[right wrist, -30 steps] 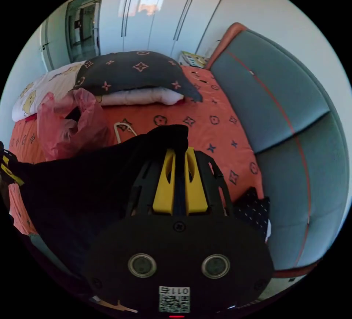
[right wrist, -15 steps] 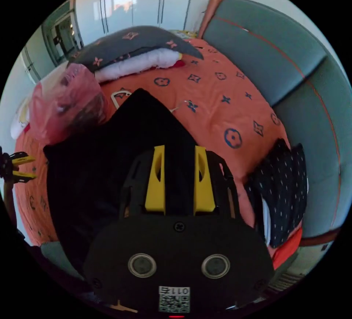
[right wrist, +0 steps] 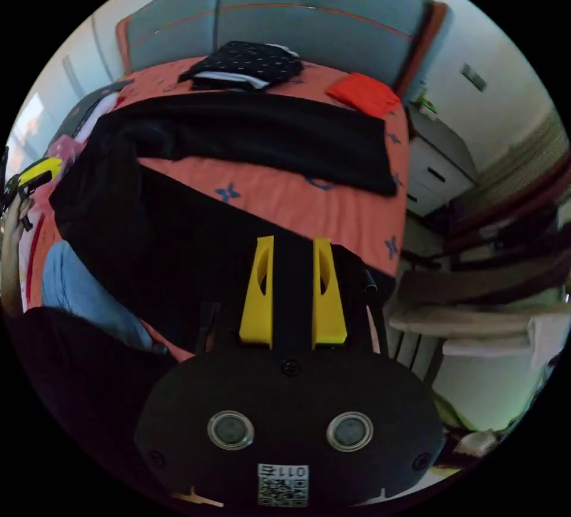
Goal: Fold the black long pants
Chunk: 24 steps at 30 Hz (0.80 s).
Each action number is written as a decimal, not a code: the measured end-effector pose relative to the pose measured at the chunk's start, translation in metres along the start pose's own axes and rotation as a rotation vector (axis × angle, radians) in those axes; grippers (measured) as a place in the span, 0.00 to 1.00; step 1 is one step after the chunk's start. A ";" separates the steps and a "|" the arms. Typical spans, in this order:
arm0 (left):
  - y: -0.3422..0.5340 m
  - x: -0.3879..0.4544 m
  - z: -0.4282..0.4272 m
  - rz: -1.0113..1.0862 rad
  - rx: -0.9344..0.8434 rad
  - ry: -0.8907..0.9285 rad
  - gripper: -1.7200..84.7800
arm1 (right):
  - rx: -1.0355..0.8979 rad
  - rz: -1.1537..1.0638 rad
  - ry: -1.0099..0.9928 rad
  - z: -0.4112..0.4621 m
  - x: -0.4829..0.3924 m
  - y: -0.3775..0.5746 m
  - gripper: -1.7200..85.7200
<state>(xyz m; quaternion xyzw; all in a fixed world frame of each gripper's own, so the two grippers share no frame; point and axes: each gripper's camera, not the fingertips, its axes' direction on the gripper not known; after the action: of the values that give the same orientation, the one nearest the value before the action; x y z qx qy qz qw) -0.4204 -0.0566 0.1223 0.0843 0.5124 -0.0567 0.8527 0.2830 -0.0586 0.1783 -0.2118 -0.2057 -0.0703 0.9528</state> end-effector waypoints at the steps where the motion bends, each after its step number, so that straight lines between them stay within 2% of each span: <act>1: -0.014 0.007 0.014 0.004 0.014 0.027 0.08 | 0.006 0.028 -0.005 0.001 0.027 0.014 0.13; 5: -0.053 0.024 0.065 0.049 -0.043 0.063 0.09 | 0.029 0.011 -0.002 0.010 0.093 0.023 0.13; 9: -0.094 0.039 0.120 0.041 -0.071 0.256 0.12 | 0.055 -0.016 -0.018 0.040 0.166 -0.005 0.13; 11: -0.124 0.055 0.142 0.083 -0.054 0.284 0.13 | 0.070 0.015 -0.074 0.056 0.200 -0.019 0.14; 18: -0.312 0.150 0.256 0.333 -0.028 0.334 0.20 | 0.100 0.122 -0.260 0.122 0.295 -0.053 0.15; 24: -0.411 0.209 0.369 0.308 -0.171 0.435 0.23 | 0.083 0.206 -0.360 0.183 0.332 -0.037 0.17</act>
<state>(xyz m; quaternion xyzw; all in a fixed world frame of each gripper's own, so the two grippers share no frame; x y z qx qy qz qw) -0.0786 -0.5357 0.0724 0.0990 0.6675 0.1363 0.7253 0.5091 -0.0280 0.4829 -0.2013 -0.3526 0.0749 0.9108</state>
